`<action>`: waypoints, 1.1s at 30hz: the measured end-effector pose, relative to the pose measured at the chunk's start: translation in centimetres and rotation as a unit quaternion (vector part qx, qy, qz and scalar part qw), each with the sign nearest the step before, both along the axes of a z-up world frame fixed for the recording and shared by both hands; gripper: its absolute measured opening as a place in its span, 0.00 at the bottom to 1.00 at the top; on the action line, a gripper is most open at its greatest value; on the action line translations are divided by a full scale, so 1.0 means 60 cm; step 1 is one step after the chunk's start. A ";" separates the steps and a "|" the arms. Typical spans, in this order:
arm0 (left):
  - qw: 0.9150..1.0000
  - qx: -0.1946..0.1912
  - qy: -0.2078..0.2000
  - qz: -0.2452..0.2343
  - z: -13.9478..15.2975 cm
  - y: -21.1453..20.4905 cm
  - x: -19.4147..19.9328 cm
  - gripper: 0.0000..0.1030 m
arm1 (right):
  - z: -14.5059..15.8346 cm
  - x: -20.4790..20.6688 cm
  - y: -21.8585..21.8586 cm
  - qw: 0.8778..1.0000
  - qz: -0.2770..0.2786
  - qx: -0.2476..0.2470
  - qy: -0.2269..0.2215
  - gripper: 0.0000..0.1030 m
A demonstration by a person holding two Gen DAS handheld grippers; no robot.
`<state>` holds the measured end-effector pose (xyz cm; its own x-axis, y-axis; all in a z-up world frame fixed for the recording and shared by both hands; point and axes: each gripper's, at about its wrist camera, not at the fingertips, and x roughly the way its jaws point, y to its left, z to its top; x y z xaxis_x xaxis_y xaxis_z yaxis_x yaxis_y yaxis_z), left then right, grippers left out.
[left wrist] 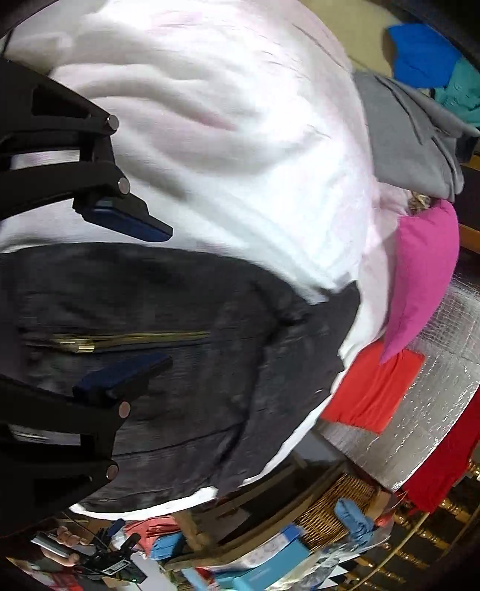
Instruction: Fold large clothes
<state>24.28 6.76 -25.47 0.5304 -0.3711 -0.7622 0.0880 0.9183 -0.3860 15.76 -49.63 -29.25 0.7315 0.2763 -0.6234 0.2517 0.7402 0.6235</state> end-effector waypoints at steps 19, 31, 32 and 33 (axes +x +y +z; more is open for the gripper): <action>0.996 0.018 0.074 -0.047 -0.068 -0.028 -0.098 0.59 | -0.035 -0.030 0.143 0.991 0.100 -0.088 0.031 0.68; 0.994 0.027 0.067 -0.081 -0.073 -0.046 -0.107 0.61 | -0.062 -0.027 0.159 0.973 0.172 -0.129 0.079 0.70; 0.995 0.014 0.054 -0.080 -0.064 -0.041 -0.111 0.53 | -0.052 -0.036 0.157 0.975 0.178 -0.117 0.059 0.61; 0.996 0.003 0.045 -0.080 -0.059 -0.037 -0.112 0.43 | -0.041 -0.046 0.151 0.977 0.179 -0.106 0.039 0.54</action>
